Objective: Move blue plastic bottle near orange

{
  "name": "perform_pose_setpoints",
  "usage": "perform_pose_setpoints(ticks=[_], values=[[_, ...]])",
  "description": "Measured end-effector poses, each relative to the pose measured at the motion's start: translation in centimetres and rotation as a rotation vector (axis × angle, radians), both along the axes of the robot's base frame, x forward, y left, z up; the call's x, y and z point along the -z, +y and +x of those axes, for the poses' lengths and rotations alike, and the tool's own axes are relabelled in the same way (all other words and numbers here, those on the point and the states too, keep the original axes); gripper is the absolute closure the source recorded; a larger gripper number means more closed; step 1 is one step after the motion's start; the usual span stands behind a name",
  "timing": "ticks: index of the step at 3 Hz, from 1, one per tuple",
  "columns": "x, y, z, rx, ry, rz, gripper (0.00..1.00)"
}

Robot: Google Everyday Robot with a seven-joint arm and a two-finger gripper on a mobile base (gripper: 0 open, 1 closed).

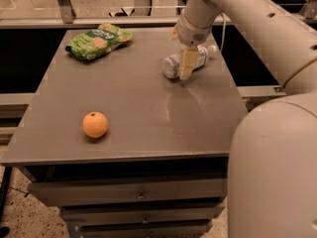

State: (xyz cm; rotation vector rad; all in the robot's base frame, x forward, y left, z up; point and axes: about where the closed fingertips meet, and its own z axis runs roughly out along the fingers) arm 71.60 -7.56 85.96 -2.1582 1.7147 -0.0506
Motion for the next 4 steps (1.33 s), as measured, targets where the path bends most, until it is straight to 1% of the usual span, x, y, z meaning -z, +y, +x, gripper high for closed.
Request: perform_pose_setpoints(ticks=[1,2,3,4], values=[[0.4,-0.1,0.1,-0.006,0.014,-0.011,0.41],[0.1,-0.2,-0.6,-0.019,0.028,0.004,0.64],[-1.4,0.3,-3.2,-0.061,0.041,0.048,0.87],[-3.4,1.2,-7.6,-0.114,0.050,0.075,1.00]])
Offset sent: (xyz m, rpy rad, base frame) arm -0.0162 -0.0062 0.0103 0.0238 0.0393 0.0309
